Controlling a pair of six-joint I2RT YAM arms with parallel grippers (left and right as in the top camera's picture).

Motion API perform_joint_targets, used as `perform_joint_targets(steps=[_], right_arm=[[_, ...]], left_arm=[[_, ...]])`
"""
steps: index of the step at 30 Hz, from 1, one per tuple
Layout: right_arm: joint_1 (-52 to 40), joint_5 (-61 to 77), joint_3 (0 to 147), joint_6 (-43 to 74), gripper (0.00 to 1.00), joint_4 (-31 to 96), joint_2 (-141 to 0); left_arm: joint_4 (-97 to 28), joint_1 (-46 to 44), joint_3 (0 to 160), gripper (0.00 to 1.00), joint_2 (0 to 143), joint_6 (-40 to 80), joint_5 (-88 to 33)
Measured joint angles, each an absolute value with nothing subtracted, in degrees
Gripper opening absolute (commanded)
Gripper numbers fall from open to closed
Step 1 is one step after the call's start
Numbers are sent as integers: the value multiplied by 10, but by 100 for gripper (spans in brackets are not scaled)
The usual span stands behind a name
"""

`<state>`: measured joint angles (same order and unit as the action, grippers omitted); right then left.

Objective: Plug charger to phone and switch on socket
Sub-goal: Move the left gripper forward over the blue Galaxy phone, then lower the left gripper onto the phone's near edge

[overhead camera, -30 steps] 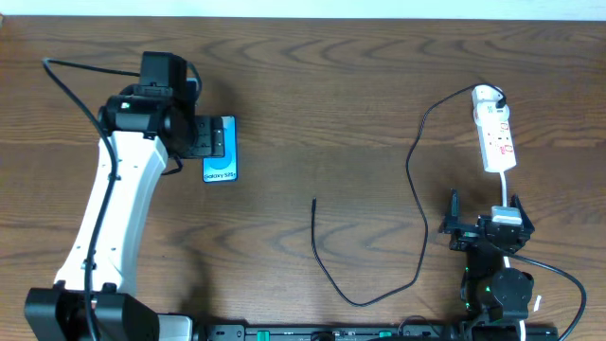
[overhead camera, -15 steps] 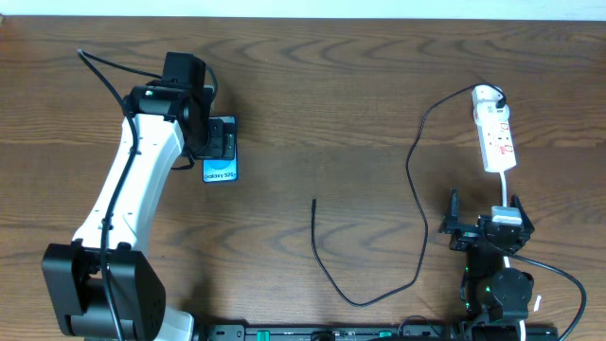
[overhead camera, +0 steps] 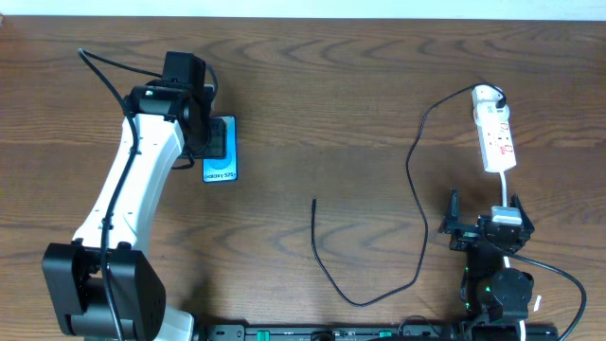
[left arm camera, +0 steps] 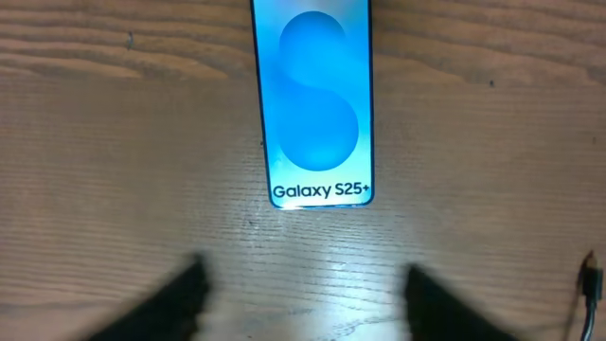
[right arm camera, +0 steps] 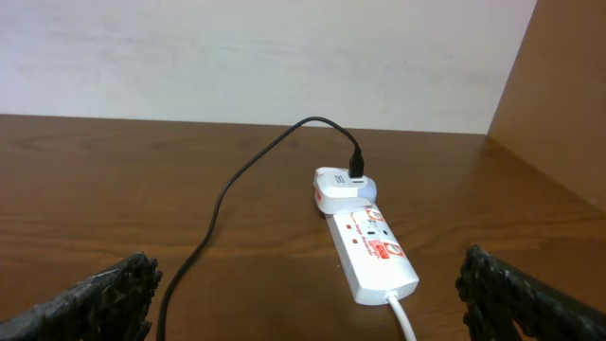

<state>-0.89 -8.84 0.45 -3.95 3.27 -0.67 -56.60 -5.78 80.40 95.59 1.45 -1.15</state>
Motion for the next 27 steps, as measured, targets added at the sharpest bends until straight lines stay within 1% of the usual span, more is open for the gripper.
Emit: perform_joint_targets(steps=[12, 19, 23, 27], right_arm=[[-9, -88, 4, -39, 99, 33, -7], [-9, -88, 4, -39, 99, 33, -7], [-9, -89, 4, -39, 99, 33, -7], [-9, -88, 4, -39, 99, 33, -7]], left_arm=[[-561, -58, 804, 97, 958, 16, -48], [-564, -58, 805, 97, 995, 19, -48], [-569, -58, 826, 97, 1007, 27, -48], [-603, -58, 880, 97, 1019, 30, -48]])
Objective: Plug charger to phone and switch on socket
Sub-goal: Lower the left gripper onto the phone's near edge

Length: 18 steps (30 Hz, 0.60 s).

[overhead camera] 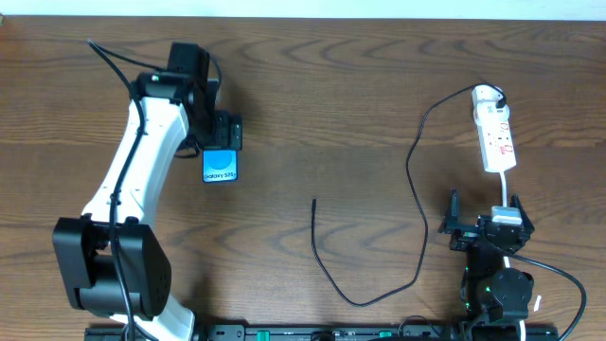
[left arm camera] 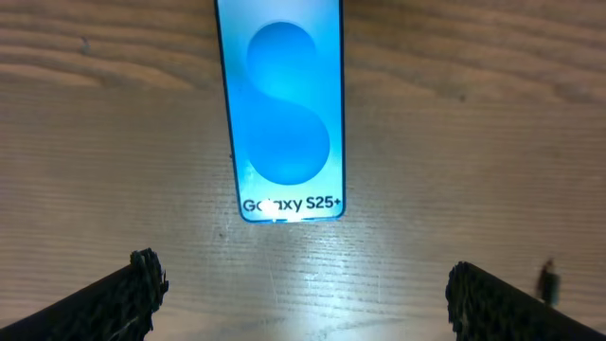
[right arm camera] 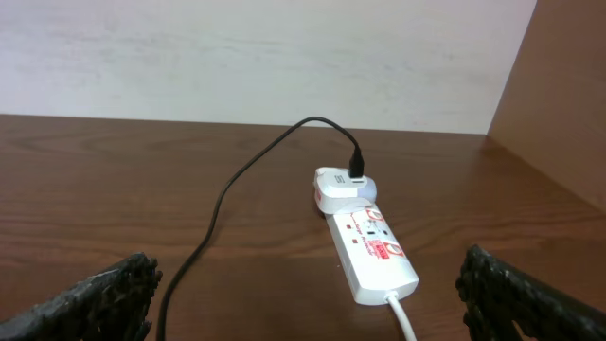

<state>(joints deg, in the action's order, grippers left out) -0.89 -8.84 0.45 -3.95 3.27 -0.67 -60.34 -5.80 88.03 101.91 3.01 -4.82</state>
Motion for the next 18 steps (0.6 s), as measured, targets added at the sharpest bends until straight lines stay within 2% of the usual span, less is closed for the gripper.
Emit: perform_joint_targets(steps=[8, 18], right_arm=[[-9, -88, 4, -39, 99, 33, -7], [-9, -88, 4, -39, 99, 33, -7]], left_arm=[[-647, -58, 989, 97, 1093, 39, -48], [-652, -58, 1004, 97, 1159, 47, -48]])
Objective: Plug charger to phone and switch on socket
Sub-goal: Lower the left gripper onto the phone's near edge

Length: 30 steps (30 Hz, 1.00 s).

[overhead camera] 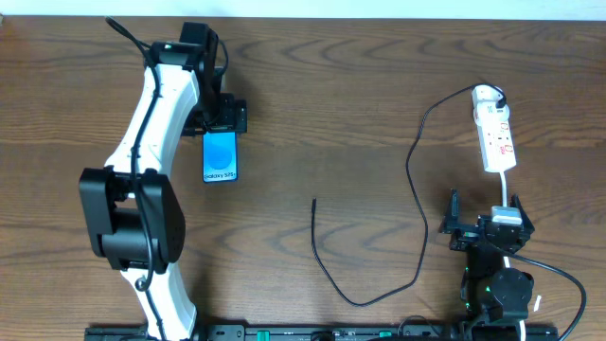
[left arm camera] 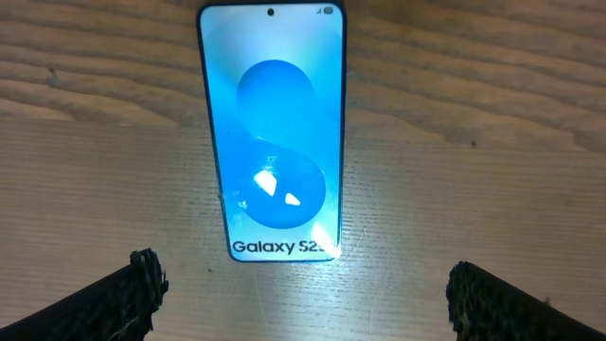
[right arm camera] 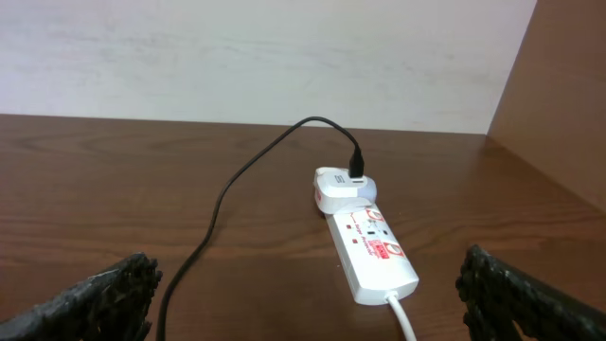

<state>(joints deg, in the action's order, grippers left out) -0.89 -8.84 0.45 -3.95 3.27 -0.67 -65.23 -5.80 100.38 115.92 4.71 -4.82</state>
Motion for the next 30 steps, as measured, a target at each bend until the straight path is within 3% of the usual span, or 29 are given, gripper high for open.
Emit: perform_joint_targets(steps=[30], right_arm=[[-9, -88, 4, -39, 99, 33, -7]], left_arm=[[-597, -58, 978, 98, 1169, 47, -30]])
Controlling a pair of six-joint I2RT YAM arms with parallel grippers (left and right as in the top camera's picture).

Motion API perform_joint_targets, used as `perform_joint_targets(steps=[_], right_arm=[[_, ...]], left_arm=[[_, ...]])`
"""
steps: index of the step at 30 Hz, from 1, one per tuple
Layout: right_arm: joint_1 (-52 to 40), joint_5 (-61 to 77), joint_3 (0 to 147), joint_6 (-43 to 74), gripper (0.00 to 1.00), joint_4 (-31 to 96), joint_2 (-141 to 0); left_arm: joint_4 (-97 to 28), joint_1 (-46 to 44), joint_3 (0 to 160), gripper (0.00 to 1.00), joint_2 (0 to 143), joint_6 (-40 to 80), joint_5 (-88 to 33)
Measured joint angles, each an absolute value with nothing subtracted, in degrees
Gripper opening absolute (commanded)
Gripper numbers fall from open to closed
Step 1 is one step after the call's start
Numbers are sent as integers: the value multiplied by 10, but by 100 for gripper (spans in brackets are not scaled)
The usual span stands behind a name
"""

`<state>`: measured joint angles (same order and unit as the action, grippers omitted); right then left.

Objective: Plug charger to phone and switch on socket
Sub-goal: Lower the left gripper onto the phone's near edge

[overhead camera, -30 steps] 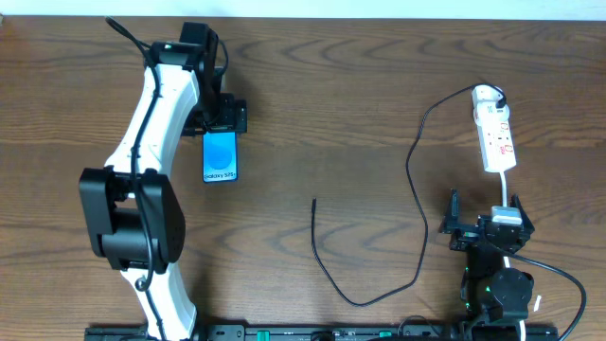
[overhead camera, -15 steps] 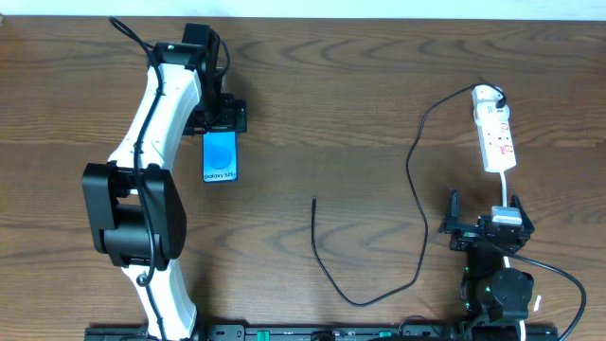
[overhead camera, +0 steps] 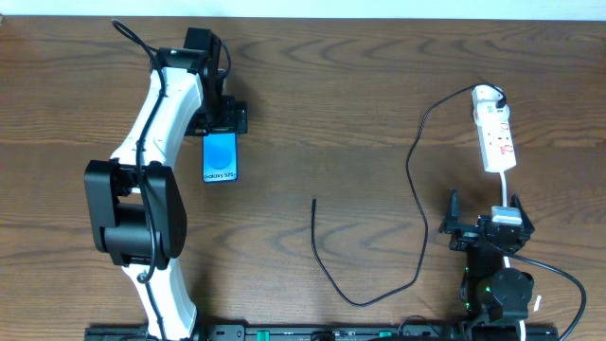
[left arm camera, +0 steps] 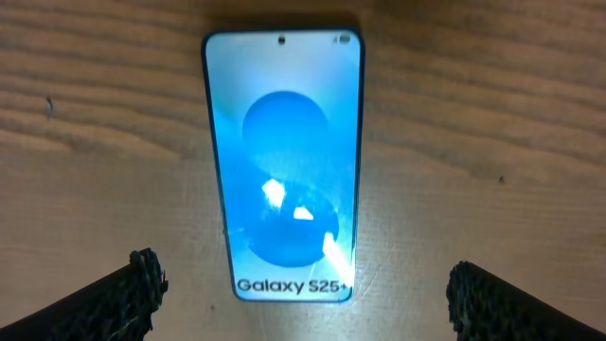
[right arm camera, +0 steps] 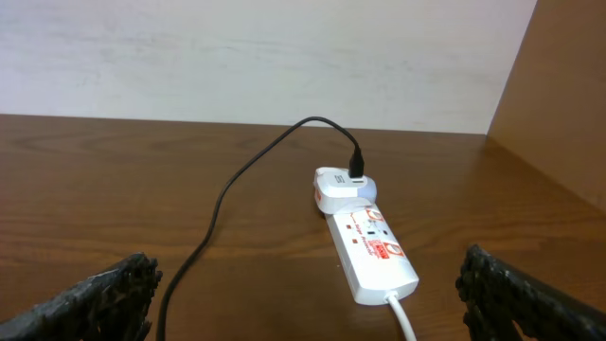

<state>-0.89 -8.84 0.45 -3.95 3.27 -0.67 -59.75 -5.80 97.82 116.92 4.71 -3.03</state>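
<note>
The phone [overhead camera: 220, 157] lies face up at the left of the table, its screen lit blue with "Galaxy S25+" on it [left arm camera: 282, 166]. My left gripper [overhead camera: 222, 121] hangs open above it, one finger to each side [left arm camera: 303, 289], not touching it. The black charger cable [overhead camera: 417, 189] runs from the white adapter [overhead camera: 486, 95] plugged into the white power strip [overhead camera: 495, 133], and its free plug end [overhead camera: 314, 201] lies loose mid-table. My right gripper [overhead camera: 485, 210] rests open near the front edge, facing the strip [right arm camera: 371, 248] with nothing between its fingers [right arm camera: 308, 294].
The strip's white mains lead [right arm camera: 402, 317] runs toward my right gripper. A brown side wall [right arm camera: 559, 114] stands at the table's right, and a pale wall [right arm camera: 265, 47] behind the far edge. The cable loops [overhead camera: 365, 301] close to the front edge.
My left gripper has shifted slightly along the phone, so the phone's full face sits lower in the left wrist view. The jaws stay open. Phone, cable and right arm have not moved.
At first my left gripper was over the phone with its jaws narrower and blurred. Then it stood wide open, with the arm swung further back. The wrist view went from the phone's lower half to its whole face. Phone, cable, strip and right arm stayed put.
</note>
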Motion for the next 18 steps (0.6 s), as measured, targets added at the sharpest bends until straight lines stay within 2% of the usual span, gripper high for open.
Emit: perform_joint_targets(steps=[6, 18], right_arm=[[-9, -88, 4, -39, 99, 33, -7], [-9, -88, 4, -39, 99, 33, -7]], left_arm=[[-554, -58, 961, 98, 1169, 47, -30], [-550, -58, 951, 97, 1198, 47, -30]])
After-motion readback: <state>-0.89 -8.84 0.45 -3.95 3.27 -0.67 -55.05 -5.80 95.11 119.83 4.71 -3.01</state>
